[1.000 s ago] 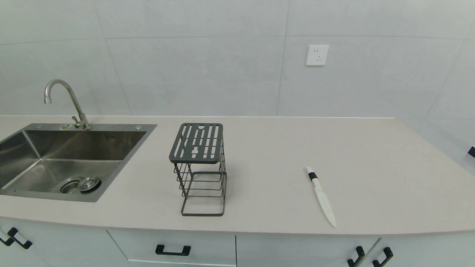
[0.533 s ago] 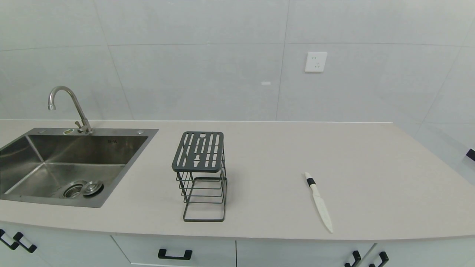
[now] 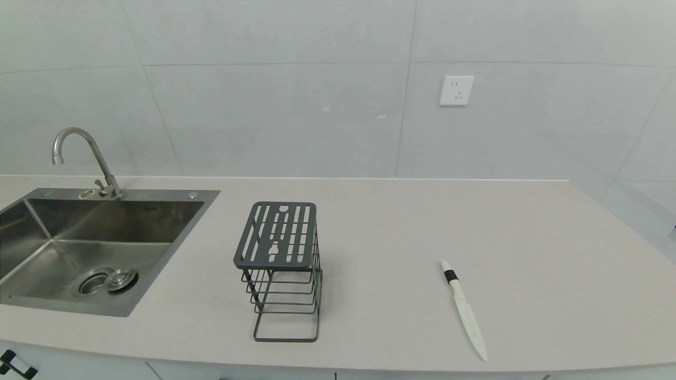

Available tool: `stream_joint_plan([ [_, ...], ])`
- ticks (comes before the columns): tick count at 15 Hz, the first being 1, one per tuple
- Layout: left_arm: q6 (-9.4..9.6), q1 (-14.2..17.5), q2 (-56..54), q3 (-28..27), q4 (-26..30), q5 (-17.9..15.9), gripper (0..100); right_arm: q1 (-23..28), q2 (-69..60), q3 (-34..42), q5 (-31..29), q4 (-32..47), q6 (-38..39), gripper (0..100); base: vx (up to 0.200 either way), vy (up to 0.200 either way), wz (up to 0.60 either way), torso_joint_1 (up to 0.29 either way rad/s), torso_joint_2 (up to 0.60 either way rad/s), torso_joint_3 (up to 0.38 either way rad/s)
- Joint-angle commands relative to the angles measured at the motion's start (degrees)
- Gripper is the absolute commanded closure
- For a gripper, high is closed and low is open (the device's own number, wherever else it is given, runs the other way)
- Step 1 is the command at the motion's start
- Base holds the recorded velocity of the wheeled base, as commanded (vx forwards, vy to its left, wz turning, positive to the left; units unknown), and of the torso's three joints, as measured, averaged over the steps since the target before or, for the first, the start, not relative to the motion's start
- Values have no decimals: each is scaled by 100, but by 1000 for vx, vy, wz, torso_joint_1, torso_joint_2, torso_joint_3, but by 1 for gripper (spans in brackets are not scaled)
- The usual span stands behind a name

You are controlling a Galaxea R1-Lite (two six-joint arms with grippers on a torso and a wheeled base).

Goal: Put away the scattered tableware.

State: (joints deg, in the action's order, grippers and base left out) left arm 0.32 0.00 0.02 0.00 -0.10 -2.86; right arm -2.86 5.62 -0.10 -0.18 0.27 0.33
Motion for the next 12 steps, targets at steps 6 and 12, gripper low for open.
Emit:
stream_joint_plan([
  [6, 12, 0, 6, 0, -17, -21, 0, -4, 1, 1, 1, 0, 2, 0, 0, 0, 0, 52, -3, 43],
  [12, 65, 0, 6, 0, -8, -21, 0, -4, 1, 1, 1, 0, -7, 0, 0, 0, 0, 0, 0, 0],
])
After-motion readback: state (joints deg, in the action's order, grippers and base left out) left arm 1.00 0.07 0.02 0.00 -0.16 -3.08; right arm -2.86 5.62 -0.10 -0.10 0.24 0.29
